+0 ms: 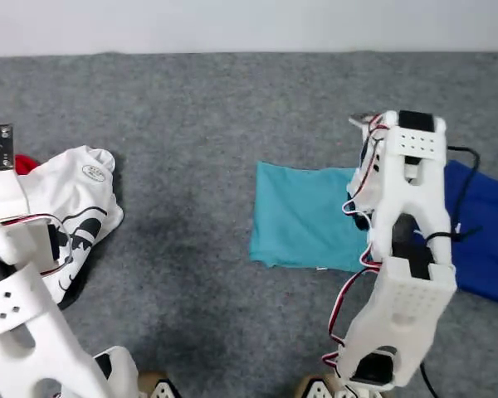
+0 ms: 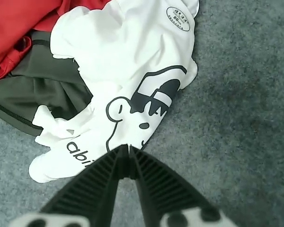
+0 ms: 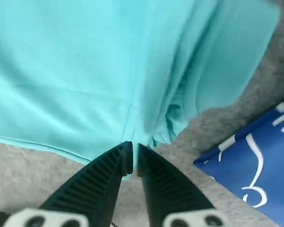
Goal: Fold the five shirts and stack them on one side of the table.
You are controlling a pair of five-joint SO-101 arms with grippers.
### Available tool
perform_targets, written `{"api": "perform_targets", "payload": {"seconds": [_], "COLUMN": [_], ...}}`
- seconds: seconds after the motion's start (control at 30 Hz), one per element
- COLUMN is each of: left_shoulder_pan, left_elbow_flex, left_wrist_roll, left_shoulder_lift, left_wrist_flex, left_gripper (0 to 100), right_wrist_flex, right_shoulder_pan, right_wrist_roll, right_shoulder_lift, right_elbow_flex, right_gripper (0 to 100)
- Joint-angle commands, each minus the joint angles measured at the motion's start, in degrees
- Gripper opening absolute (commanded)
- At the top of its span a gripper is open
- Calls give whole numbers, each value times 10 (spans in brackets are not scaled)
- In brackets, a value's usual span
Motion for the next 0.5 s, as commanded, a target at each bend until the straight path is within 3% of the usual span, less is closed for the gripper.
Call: {"api": "perform_targets", "payload": {"seconds": [0.0, 0.1, 0.47], "left_shoulder_pan": [-3, -3, -4], "left_elbow_flex": [-2, 7, 57], "left_wrist_roll": [-3, -4, -6], "left_shoulder_lift": [-7, -8, -11], "left_wrist_flex": [12, 12, 1], "left_gripper": [5, 5, 5], "right_wrist_flex": [-32, -51, -73], "right_shoulder_pan": [-3, -7, -56], "right_wrist_roll": [-45, -55, -57], "right_shoulder_lift": [-35, -7, 52], "right_elbow_flex": [-24, -26, -27], "right_gripper": [152, 199, 197]}}
